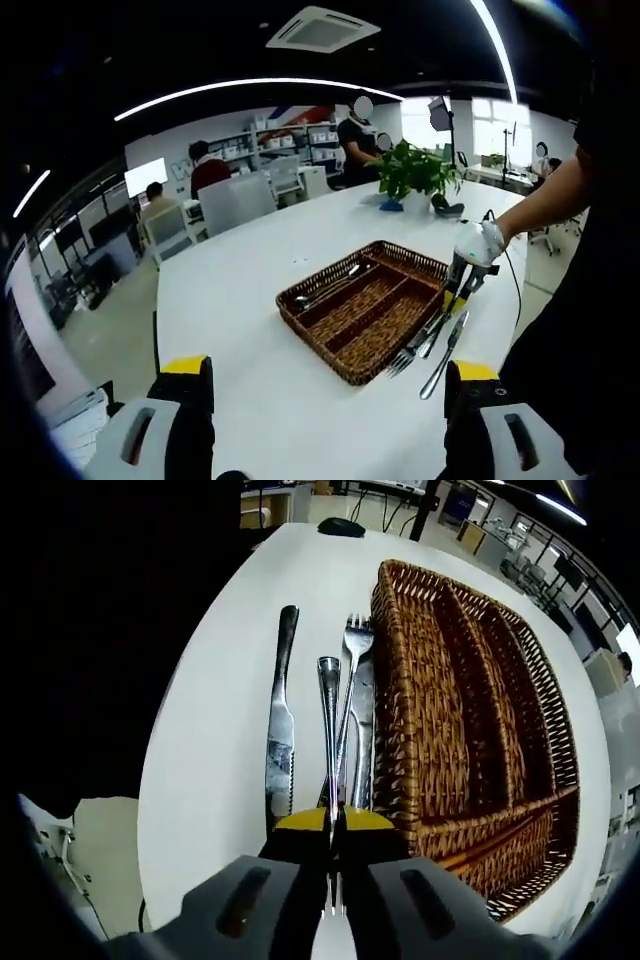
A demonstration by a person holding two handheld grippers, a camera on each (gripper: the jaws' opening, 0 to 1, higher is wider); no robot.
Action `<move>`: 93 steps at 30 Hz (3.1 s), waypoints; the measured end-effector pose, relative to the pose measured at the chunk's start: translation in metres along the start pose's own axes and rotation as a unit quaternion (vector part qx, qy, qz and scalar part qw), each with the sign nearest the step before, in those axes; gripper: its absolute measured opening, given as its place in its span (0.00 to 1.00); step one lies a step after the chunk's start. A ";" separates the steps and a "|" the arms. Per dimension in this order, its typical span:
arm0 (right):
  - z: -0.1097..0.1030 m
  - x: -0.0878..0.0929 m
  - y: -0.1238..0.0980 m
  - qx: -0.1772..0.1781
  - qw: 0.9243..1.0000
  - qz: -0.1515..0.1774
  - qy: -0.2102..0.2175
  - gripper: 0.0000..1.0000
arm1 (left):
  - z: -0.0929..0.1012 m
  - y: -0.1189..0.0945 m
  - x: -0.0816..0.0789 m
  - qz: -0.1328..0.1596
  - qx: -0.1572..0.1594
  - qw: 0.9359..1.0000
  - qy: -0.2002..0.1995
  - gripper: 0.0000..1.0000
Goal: Arrange the knives, forks, and spoons in their matching storage slots by inserting each utensil handle-first until every utensil is classified and aligned in the correct compartment
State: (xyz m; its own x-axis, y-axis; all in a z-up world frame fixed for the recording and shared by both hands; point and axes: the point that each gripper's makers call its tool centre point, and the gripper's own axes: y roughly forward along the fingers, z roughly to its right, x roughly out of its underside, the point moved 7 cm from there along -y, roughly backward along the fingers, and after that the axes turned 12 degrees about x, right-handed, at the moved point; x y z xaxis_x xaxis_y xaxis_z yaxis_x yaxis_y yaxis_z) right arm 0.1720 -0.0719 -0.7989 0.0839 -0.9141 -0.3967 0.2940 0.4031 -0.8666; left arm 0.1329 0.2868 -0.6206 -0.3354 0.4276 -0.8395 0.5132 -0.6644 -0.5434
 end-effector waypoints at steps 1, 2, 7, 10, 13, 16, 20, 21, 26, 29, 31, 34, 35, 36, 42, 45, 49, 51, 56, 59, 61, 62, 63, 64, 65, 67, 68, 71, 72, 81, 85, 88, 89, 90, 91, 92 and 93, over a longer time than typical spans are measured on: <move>0.000 0.000 -0.001 0.001 1.000 -0.001 0.006 0.00 | 0.001 0.001 0.000 -0.001 0.000 1.000 0.000 1.00; 0.000 0.000 -0.001 0.000 1.000 -0.002 0.008 0.00 | 0.001 0.001 0.000 -0.001 0.001 1.000 0.000 1.00; -0.003 -0.003 -0.005 0.001 1.000 0.004 0.020 0.00 | 0.005 0.004 -0.002 0.001 0.004 1.000 0.001 1.00; -0.005 -0.002 -0.003 -0.003 1.000 -0.001 0.024 0.00 | 0.008 0.005 -0.002 0.000 0.006 1.000 0.001 1.00; -0.005 -0.003 -0.004 -0.003 0.999 0.001 0.033 0.00 | 0.009 0.005 -0.002 -0.002 0.006 1.000 0.003 1.00; -0.005 -0.001 -0.002 0.000 1.000 -0.004 0.030 0.00 | 0.011 0.005 -0.001 -0.005 0.008 1.000 0.003 1.00; -0.009 0.004 0.002 -0.011 0.999 -0.019 0.034 0.01 | 0.011 0.003 0.002 -0.005 0.009 1.000 0.002 1.00; -0.010 0.005 0.003 -0.012 0.999 -0.018 0.034 0.01 | 0.011 0.003 0.003 -0.006 0.009 1.000 0.002 1.00; -0.009 0.004 0.001 -0.022 0.998 -0.020 0.054 0.01 | 0.008 -0.001 0.006 -0.007 0.006 1.000 0.000 1.00; -0.010 -0.002 0.001 -0.022 0.998 -0.010 0.050 0.01 | 0.007 -0.003 0.007 -0.009 0.006 1.000 0.000 1.00; -0.010 -0.005 0.001 -0.024 0.998 -0.008 0.049 0.00 | 0.007 -0.004 0.008 -0.009 0.006 1.000 0.001 1.00; -0.011 -0.011 0.005 -0.025 0.999 -0.004 0.043 0.01 | 0.007 -0.005 0.008 -0.010 0.007 1.000 0.001 1.00; -0.012 -0.011 0.007 -0.025 0.999 -0.004 0.043 0.03 | 0.006 -0.005 0.008 -0.010 0.007 1.000 0.002 1.00; -0.011 -0.011 0.008 -0.024 0.999 -0.005 0.042 0.06 | 0.006 -0.006 0.008 -0.010 0.007 1.000 0.002 1.00; -0.011 -0.011 0.008 -0.028 0.999 -0.008 0.037 0.01 | 0.004 -0.011 0.010 -0.009 0.004 1.000 0.001 1.00; -0.012 -0.011 0.008 -0.030 0.999 -0.011 0.034 0.01 | 0.004 -0.013 0.011 -0.011 0.003 1.000 0.001 1.00; -0.018 -0.011 0.010 -0.035 0.999 -0.016 0.028 0.02 | 0.003 -0.014 0.013 -0.011 0.002 1.000 0.000 1.00; -0.019 -0.009 0.011 -0.036 0.999 -0.020 0.025 0.02 | 0.001 -0.014 0.014 -0.011 0.002 1.000 0.000 1.00; -0.017 -0.012 0.008 -0.035 0.999 -0.016 0.030 0.03 | -0.001 -0.014 0.014 -0.008 0.001 1.000 0.000 1.00; -0.016 -0.009 0.010 -0.038 0.998 -0.015 0.046 0.02 | -0.001 -0.013 0.015 -0.008 0.002 1.000 -0.002 1.00; -0.017 -0.010 0.011 -0.037 0.998 -0.011 0.043 0.02 | 0.000 -0.012 0.016 -0.009 0.003 1.000 -0.002 1.00; -0.017 -0.010 0.011 -0.035 0.998 -0.011 0.048 0.01 | 0.001 -0.011 0.016 -0.010 0.005 1.000 -0.002 1.00; -0.017 -0.009 0.011 -0.036 0.998 -0.012 0.058 0.00 | 0.001 -0.011 0.016 -0.010 0.006 1.000 -0.002 1.00; -0.016 -0.008 0.010 -0.037 0.998 -0.010 0.057 0.00 | 0.002 -0.010 0.016 -0.010 0.007 1.000 -0.002 1.00; -0.016 -0.008 0.011 -0.037 0.998 -0.009 0.056 0.00 | 0.002 -0.010 0.017 -0.010 0.007 1.000 -0.002 1.00; -0.018 -0.009 0.011 -0.031 0.999 -0.007 0.044 0.00 | 0.002 -0.009 0.017 -0.011 0.007 1.000 -0.002 1.00; -0.019 -0.010 0.010 -0.028 0.999 -0.009 0.040 0.00 | 0.002 -0.009 0.017 -0.011 0.007 1.000 -0.002 1.00; -0.021 -0.013 0.007 -0.032 0.998 -0.010 0.046 0.00 | 0.001 -0.010 0.016 -0.010 0.005 1.000 -0.002 1.00; -0.021 -0.014 0.006 -0.031 0.998 -0.012 0.047 0.00 | 0.000 -0.010 0.015 -0.009 0.005 1.000 -0.002 1.00; -0.002 -0.032 -0.018 -0.006 0.998 0.007 0.055 0.00 | -0.001 -0.005 0.010 -0.004 0.004 1.000 0.002 1.00; 0.007 -0.040 -0.030 0.008 0.998 0.022 0.052 0.00 | 0.002 -0.002 0.009 -0.003 0.006 1.000 0.003 1.00; 0.013 -0.045 -0.038 0.019 0.998 0.034 0.054 0.00 | 0.004 -0.001 0.008 -0.003 0.007 1.000 0.004 1.00; 0.015 -0.048 -0.042 0.021 0.997 0.039 0.058 0.00 | 0.004 -0.001 0.008 -0.003 0.008 1.000 0.004 1.00; 0.016 -0.050 -0.044 0.022 0.997 0.041 0.057 0.00 | 0.005 -0.001 0.008 -0.004 0.008 1.000 0.004 1.00; 0.017 -0.051 -0.047 0.023 0.997 0.041 0.056 0.00 | 0.005 -0.001 0.008 -0.004 0.008 1.000 0.005 1.00; 0.020 -0.053 -0.051 0.023 0.997 0.042 0.053 0.00 | 0.005 -0.001 0.008 -0.005 0.008 1.000 0.005 1.00; 0.022 -0.055 -0.054 0.024 0.997 0.043 0.052 0.00 | 0.006 0.000 0.007 -0.005 0.009 1.000 0.005 1.00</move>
State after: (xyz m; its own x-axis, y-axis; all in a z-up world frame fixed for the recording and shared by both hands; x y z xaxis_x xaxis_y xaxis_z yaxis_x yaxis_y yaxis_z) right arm 0.1726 -0.0446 -0.7237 0.0116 -0.8660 -0.5000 0.3356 0.4744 -0.8138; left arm 0.1258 0.2862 -0.6262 -0.3320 0.4406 -0.8341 0.4958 -0.6707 -0.5516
